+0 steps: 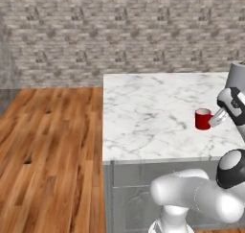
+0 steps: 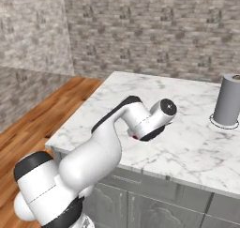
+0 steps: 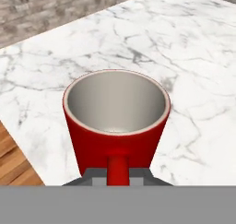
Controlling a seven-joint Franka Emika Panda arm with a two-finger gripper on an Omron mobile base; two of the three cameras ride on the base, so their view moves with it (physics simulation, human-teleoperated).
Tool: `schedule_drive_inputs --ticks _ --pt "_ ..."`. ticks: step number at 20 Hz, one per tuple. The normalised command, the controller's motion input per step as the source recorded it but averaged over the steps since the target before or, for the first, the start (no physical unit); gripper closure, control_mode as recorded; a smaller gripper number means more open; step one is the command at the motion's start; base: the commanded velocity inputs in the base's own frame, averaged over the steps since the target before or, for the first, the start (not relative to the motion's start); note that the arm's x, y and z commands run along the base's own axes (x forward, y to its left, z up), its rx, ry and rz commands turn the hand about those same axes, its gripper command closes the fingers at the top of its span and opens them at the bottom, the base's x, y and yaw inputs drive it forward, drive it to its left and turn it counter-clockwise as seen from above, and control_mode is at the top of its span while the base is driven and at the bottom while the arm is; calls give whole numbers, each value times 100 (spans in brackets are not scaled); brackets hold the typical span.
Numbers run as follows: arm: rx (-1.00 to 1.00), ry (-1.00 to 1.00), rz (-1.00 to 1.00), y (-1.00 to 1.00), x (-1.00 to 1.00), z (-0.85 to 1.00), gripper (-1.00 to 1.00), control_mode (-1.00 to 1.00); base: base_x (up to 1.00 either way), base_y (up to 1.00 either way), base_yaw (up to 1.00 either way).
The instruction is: Clear the mugs and bowl far away from the sink.
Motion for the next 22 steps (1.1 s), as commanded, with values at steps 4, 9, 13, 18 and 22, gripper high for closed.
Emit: schedule_drive_inputs --ticks 4,9,13,18,22 --pt "8 0 0 -1 0 -50 100 -100 0 0 0" --pt "8 -1 0 -4 0 -31 100 -100 0 0 0" --pt "1 0 0 0 2 -1 100 -100 0 0 0" --pt "0 0 0 0 16 0 100 -100 0 0 0" --pt "0 0 0 0 24 0 100 -100 0 0 0"
